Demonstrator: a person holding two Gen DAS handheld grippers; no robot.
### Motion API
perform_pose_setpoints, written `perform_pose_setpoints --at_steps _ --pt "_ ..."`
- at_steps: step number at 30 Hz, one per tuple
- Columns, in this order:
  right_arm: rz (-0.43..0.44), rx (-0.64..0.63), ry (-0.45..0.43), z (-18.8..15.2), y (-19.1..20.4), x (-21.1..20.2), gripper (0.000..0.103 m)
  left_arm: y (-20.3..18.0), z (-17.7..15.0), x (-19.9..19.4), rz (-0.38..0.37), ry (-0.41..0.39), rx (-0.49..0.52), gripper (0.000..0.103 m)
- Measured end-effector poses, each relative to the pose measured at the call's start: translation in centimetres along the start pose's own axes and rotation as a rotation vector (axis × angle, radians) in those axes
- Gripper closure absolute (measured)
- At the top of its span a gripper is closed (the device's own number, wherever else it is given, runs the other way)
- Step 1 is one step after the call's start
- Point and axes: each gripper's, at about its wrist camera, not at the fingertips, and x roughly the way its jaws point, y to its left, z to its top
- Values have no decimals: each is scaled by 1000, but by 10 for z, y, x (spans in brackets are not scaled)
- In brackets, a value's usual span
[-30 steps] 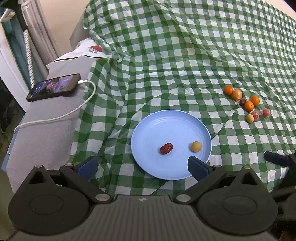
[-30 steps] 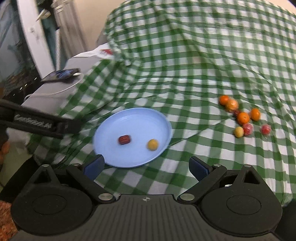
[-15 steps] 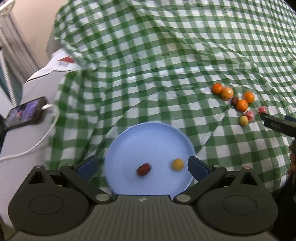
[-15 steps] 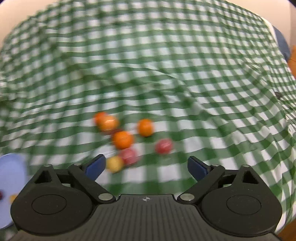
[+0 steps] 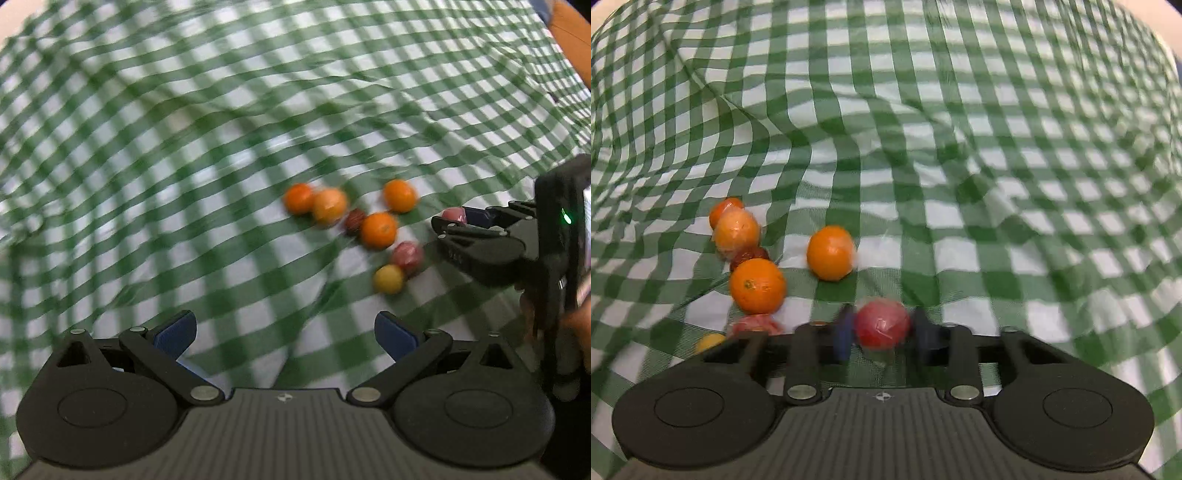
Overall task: Organize fruits
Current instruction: 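Grasp a wrapped red fruit with each gripper, then carry both wrapped red fruits to the blue plate and release them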
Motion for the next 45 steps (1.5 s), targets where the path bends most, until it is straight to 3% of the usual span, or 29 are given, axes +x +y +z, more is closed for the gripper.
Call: perform_pose_setpoints --at_steps 3,5,11,14,16,17,23,28,34,39,45 --pt "-131 101 -61 6 -23 -9 71 -16 17 17 -89 -3 20 0" --pt "-171 185 -55 7 -39 -8 71 -31 29 31 -160 -7 46 0" --pt "-161 245 -46 7 -49 -2 71 -62 51 80 -245 71 68 19" --pt "-147 254 -38 5 -50 -2 71 -65 54 99 -271 126 45 35" --pt "-141 261 -30 5 -50 0 71 -65 53 107 -277 152 47 64" --pt "-140 262 -28 5 -50 -1 71 -66 53 109 -269 143 47 72" --pt "-155 256 -46 5 -48 -1 71 -49 47 84 -217 82 26 72" --pt "-167 243 -98 6 -46 -6 71 0 35 39 -169 53 -49 72" --pt "-187 174 -142 5 -34 -23 71 61 2 -27 -57 10 -145 72" --pt "-140 147 -176 12 -13 -77 71 102 -37 -75 23 6 -232 72" --pt "52 6 -196 2 38 -174 71 139 -95 -124 79 10 -322 72"
